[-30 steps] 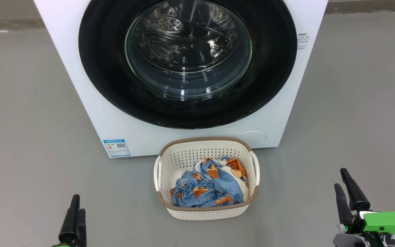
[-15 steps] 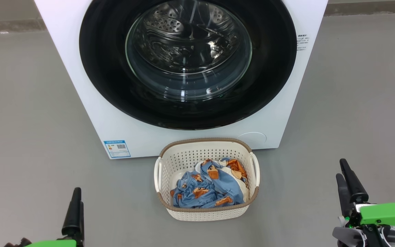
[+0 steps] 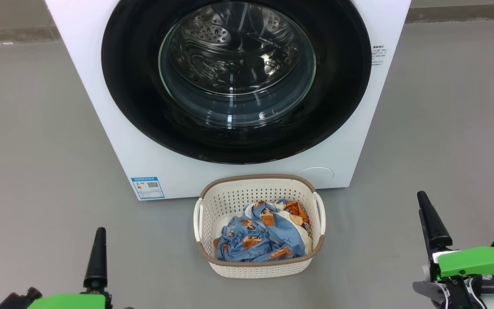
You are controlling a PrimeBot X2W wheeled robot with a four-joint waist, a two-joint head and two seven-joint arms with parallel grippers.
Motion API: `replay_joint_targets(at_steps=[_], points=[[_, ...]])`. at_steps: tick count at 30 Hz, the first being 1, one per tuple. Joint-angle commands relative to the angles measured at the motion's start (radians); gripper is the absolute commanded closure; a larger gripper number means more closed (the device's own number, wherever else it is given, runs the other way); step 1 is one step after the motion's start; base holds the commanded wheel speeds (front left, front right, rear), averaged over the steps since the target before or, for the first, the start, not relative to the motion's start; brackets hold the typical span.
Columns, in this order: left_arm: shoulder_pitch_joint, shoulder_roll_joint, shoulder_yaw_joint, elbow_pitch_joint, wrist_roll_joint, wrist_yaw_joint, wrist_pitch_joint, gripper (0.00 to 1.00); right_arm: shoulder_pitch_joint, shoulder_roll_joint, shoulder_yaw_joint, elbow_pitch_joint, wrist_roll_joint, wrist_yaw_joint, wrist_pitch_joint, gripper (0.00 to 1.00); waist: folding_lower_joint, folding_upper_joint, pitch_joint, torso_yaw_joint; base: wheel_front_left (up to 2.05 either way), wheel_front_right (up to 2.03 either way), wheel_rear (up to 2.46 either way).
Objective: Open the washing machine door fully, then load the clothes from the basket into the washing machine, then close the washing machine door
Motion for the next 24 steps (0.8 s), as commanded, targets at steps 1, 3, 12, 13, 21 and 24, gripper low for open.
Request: replay_joint_targets(at_steps=[1,3,12,13,21,24], points=[[-0.050,0.020,0.009,-0.027,0.025,-0.004,-0.012,0.00,-0.061,-0.019,0.018,-0.034,-0.036,0.003,-0.012,0.00,0.0000,-0.0001,0.000,0.001,0.00,0.00,0.00],[-0.054,0.022,0.007,-0.027,0.048,-0.003,-0.018,0.00,-0.065,-0.024,0.025,-0.036,-0.066,0.003,-0.018,0.00,0.0000,-0.0001,0.000,0.001,0.00,0.00,0.00],[-0.067,0.029,0.011,-0.030,0.201,0.009,-0.046,0.00,-0.082,-0.039,0.058,-0.036,-0.211,0.003,-0.044,0.00,0.0000,-0.0001,0.001,0.003,0.00,0.00,0.00],[-0.068,0.027,0.012,-0.031,0.218,0.009,-0.049,0.00,-0.083,-0.041,0.061,-0.036,-0.226,0.004,-0.047,0.00,0.0000,-0.0001,0.001,0.003,0.00,0.00,0.00],[-0.074,0.029,0.011,-0.027,0.376,0.011,-0.072,0.00,-0.097,-0.056,0.083,-0.028,-0.349,0.004,-0.071,0.00,0.0000,-0.0001,0.002,0.003,0.00,0.00,0.00],[-0.078,0.030,0.008,-0.021,0.437,0.014,-0.081,0.00,-0.103,-0.060,0.088,-0.021,-0.390,0.004,-0.080,0.00,0.0000,-0.0001,0.001,0.003,0.00,0.00,0.00]])
